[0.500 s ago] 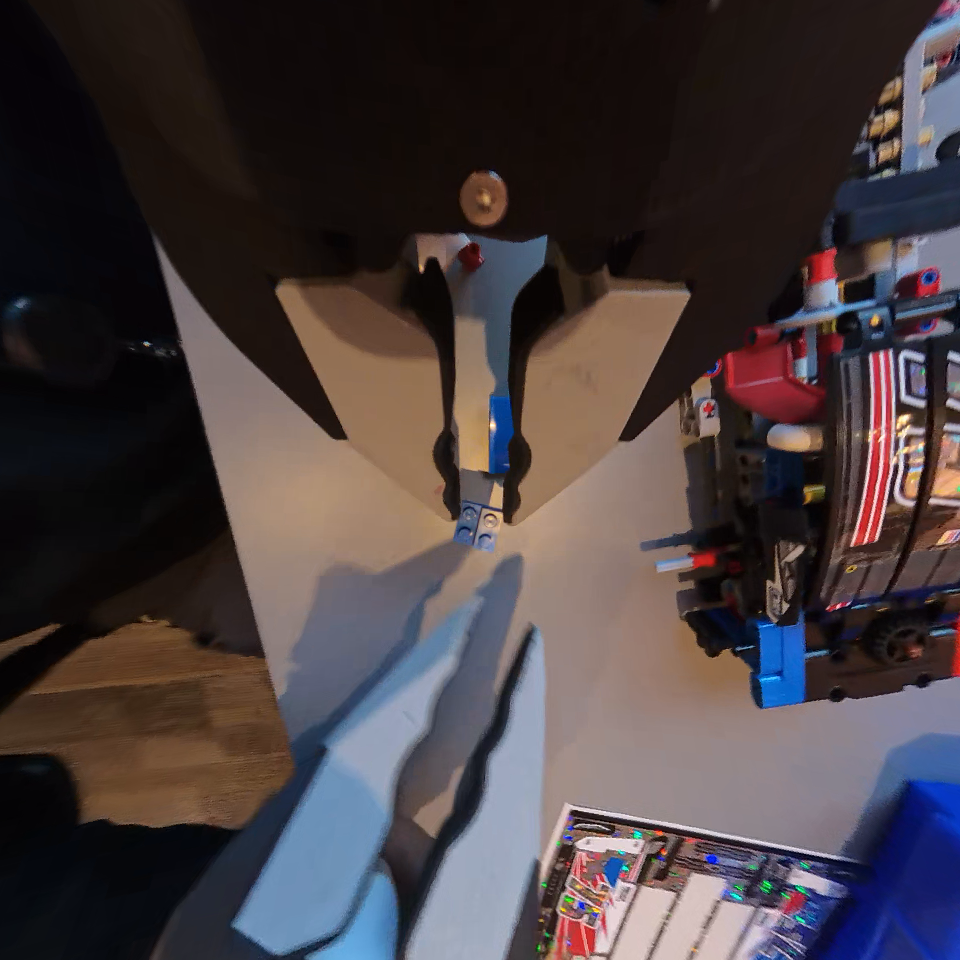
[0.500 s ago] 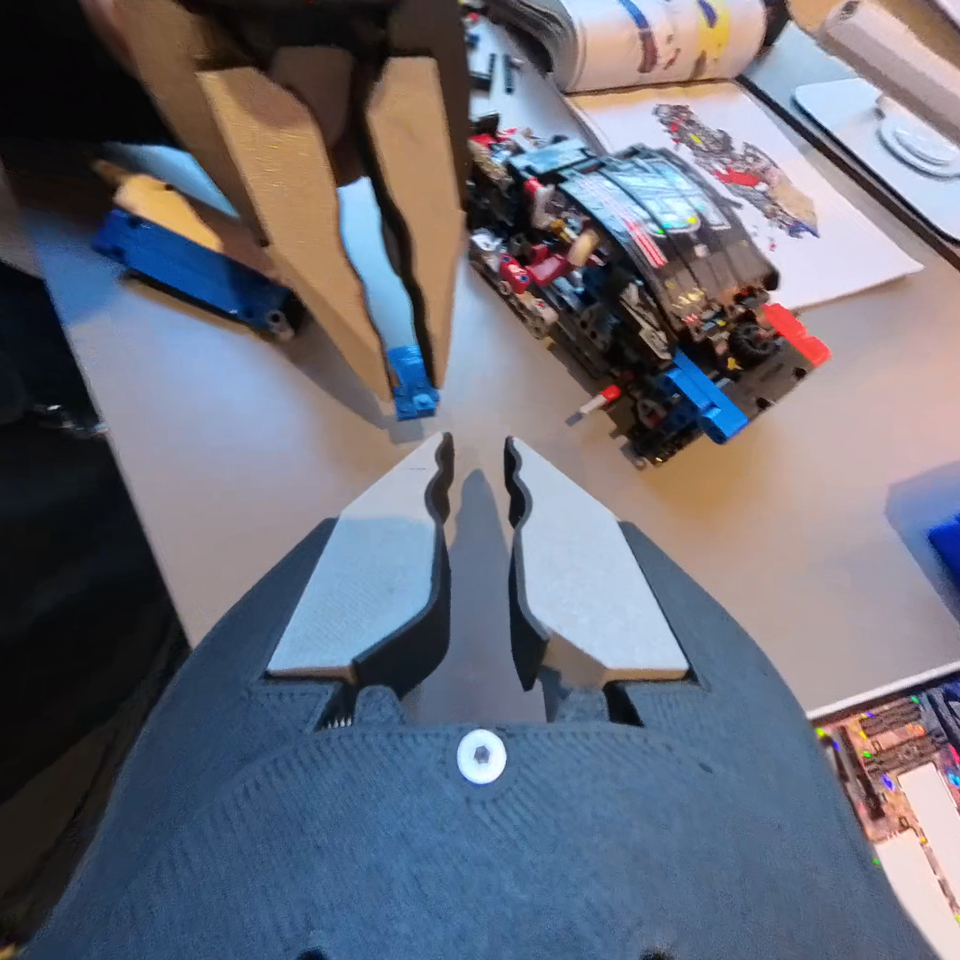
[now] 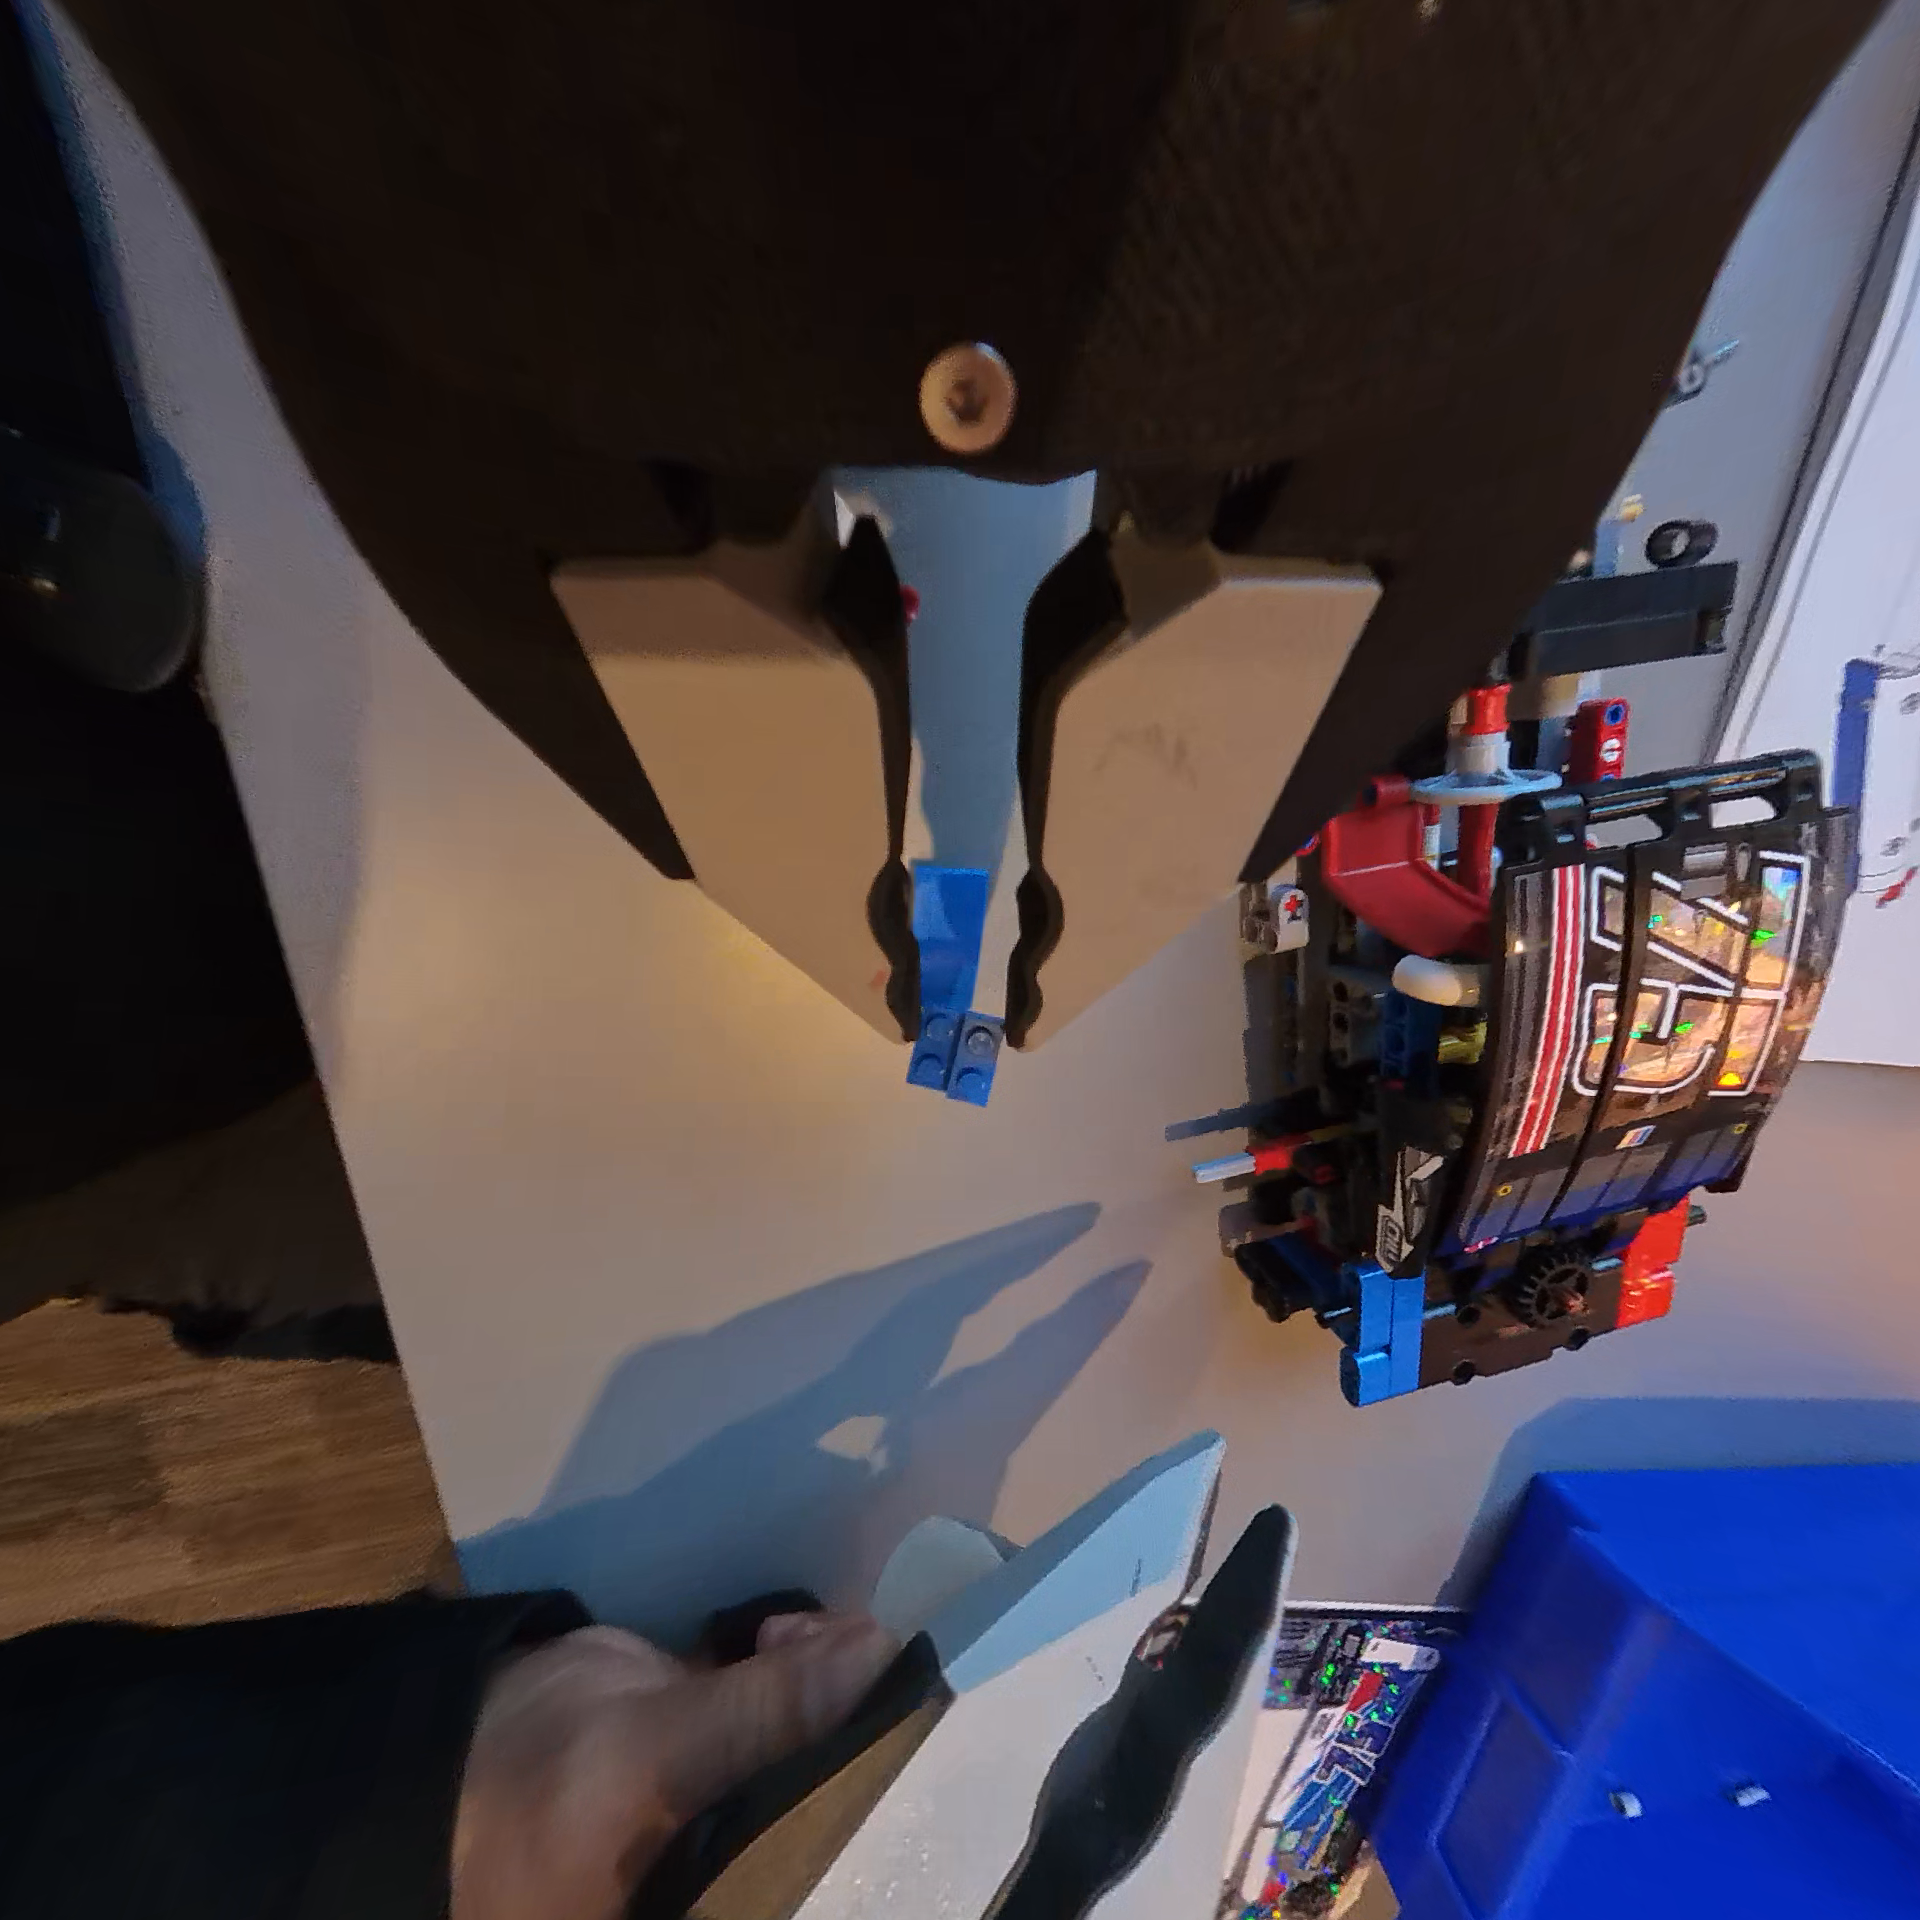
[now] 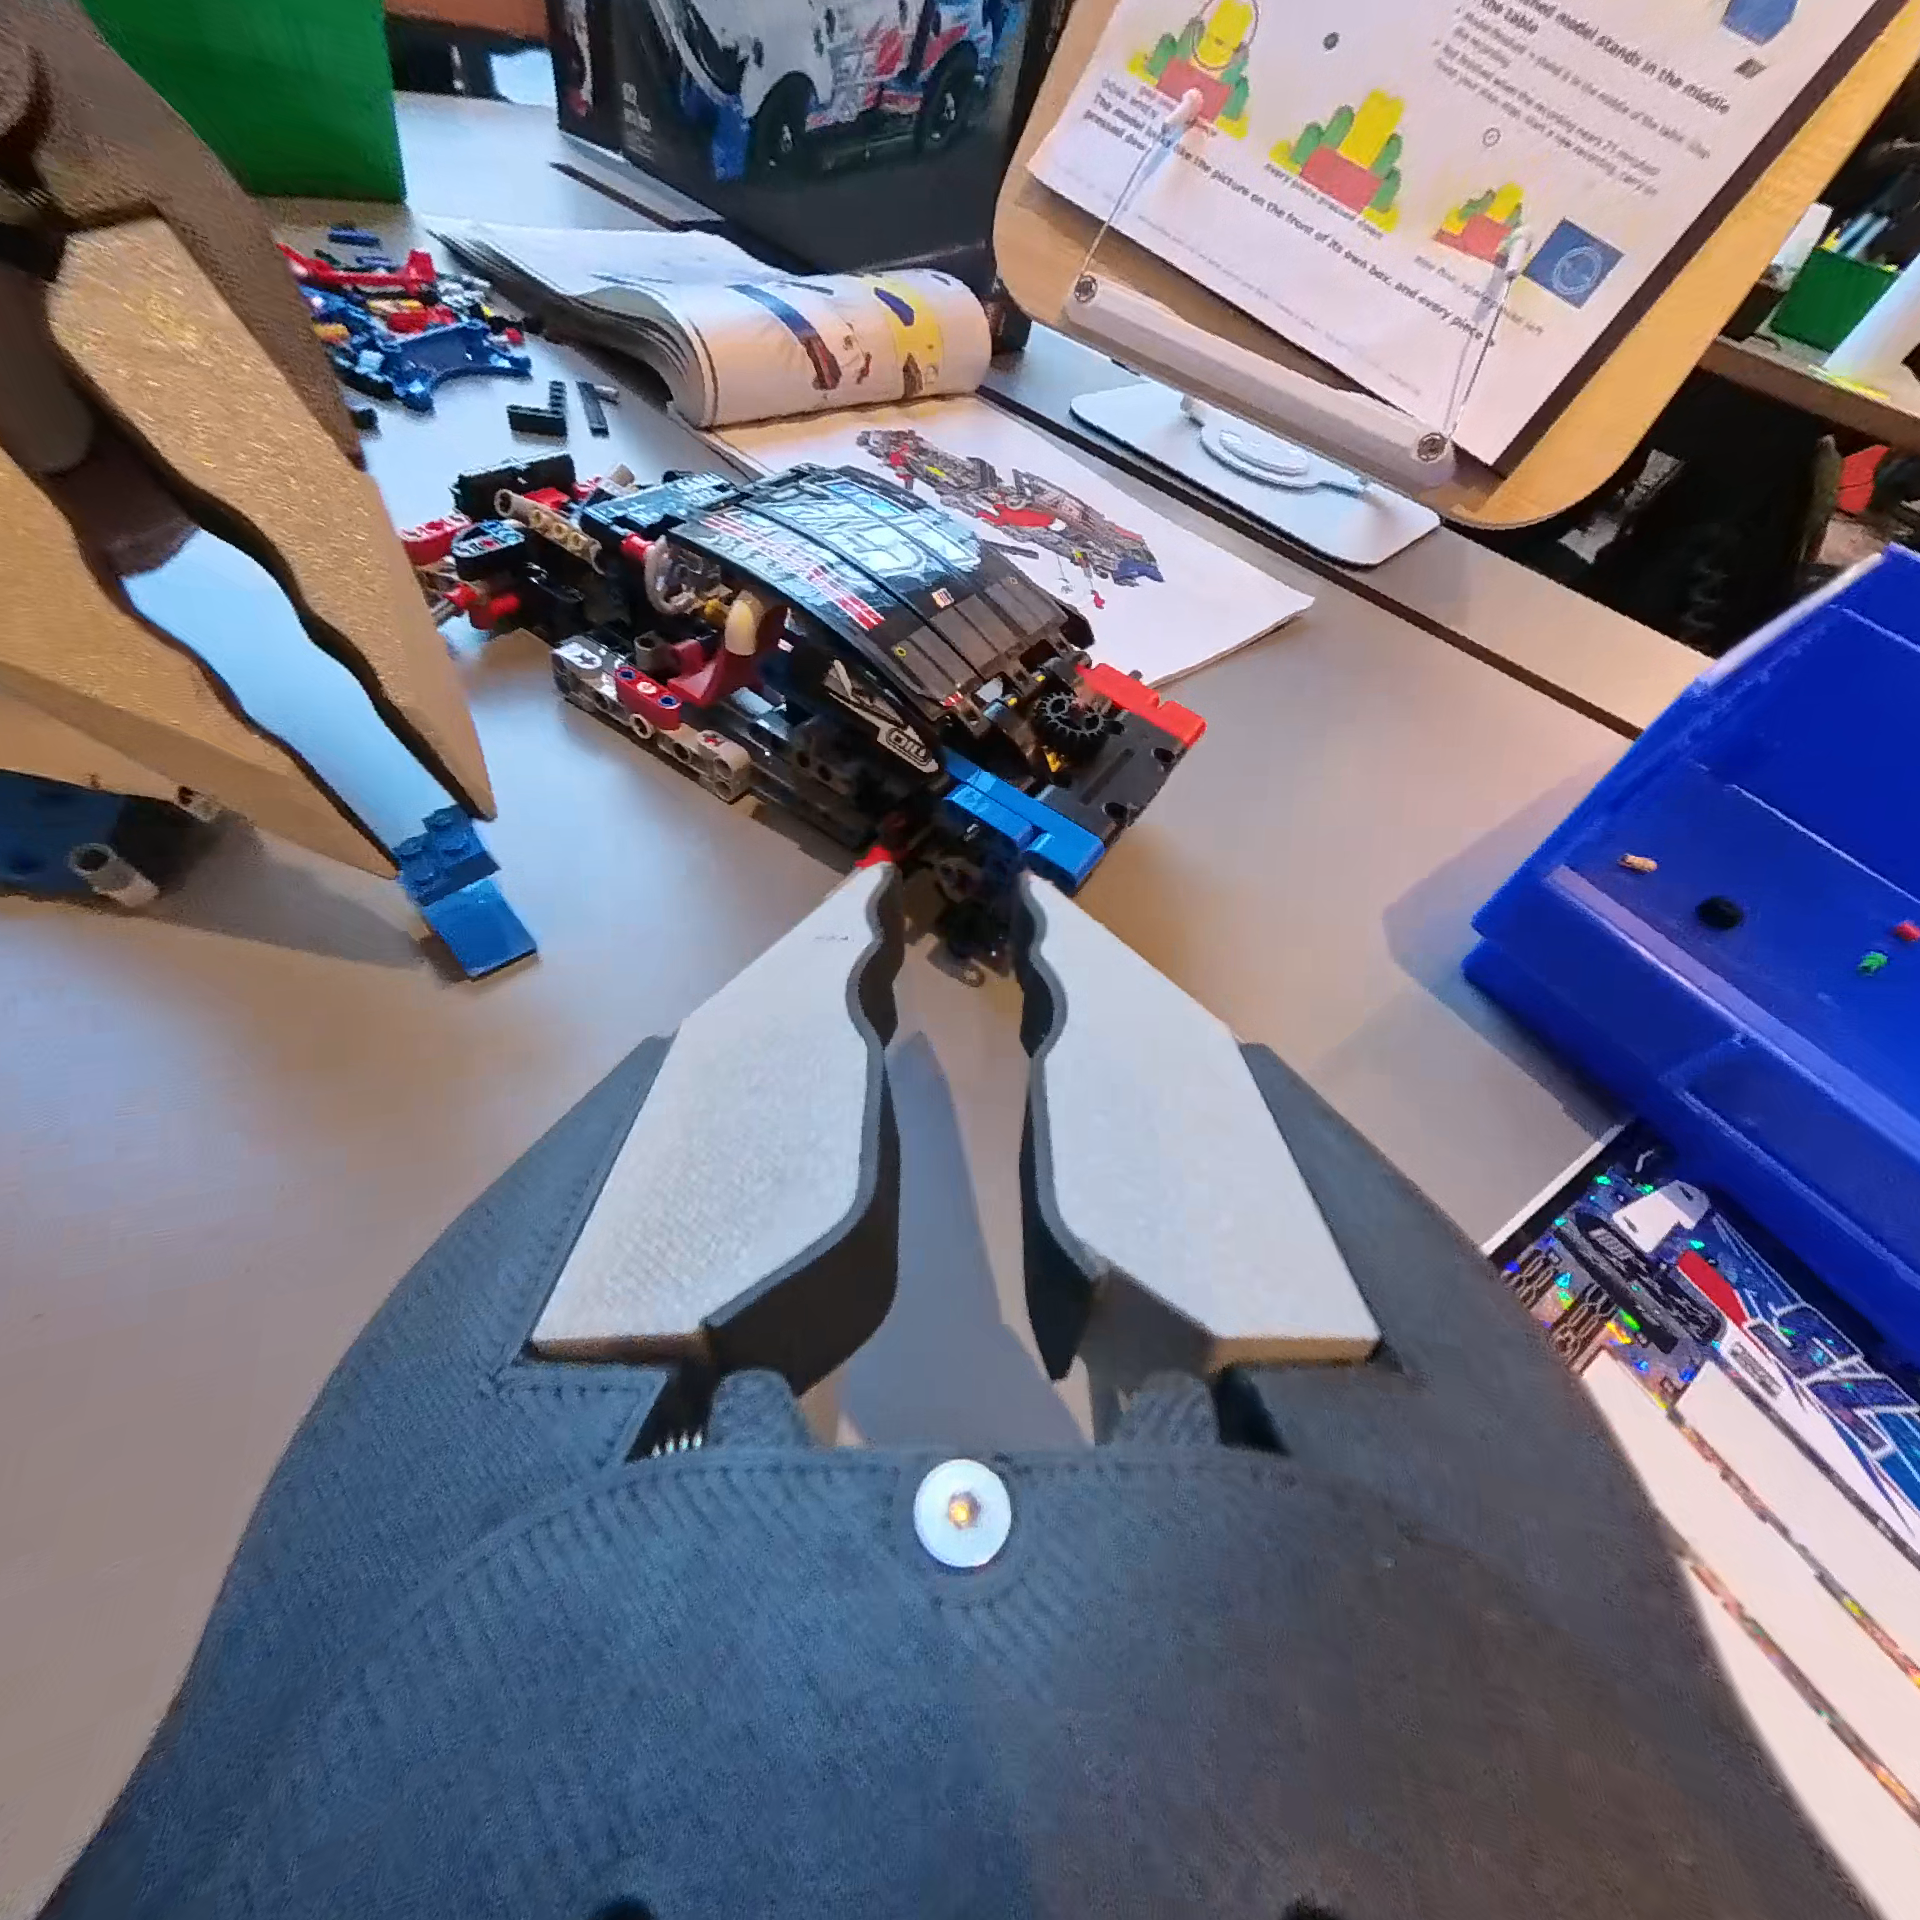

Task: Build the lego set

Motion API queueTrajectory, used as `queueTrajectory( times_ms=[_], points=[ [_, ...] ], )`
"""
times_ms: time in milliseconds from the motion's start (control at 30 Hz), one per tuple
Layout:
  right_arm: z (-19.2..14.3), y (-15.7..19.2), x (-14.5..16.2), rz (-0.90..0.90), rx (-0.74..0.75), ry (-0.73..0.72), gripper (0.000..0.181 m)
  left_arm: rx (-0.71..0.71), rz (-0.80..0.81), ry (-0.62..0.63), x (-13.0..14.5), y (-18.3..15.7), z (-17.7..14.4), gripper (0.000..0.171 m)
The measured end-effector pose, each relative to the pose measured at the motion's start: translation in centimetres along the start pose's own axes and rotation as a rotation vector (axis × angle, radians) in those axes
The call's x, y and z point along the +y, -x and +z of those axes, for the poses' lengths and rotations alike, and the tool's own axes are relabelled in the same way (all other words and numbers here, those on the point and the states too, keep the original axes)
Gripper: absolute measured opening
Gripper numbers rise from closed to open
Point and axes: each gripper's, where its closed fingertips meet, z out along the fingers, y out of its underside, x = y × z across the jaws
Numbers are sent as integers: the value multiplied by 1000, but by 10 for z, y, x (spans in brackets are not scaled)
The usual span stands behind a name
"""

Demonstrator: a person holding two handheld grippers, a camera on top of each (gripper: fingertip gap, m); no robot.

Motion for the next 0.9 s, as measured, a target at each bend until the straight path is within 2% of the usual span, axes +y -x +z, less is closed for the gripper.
queueTrajectory(
  times_ms=[133,267,567,900],
  points=[
    [4,-3,3,-31,15,24,16,-30,18,35,7,6,0,13],
    [8,-6,5,-41,12,41,18,-44,-17,10,4,14,-7,13],
    [4,-12,-3,-6,17,-23,19,-54,-57,14,9,20,-3,14],
    [5,-7,-3,-40,3,-19,19,-82,-49,44,14,23,1,13]
  ],
)
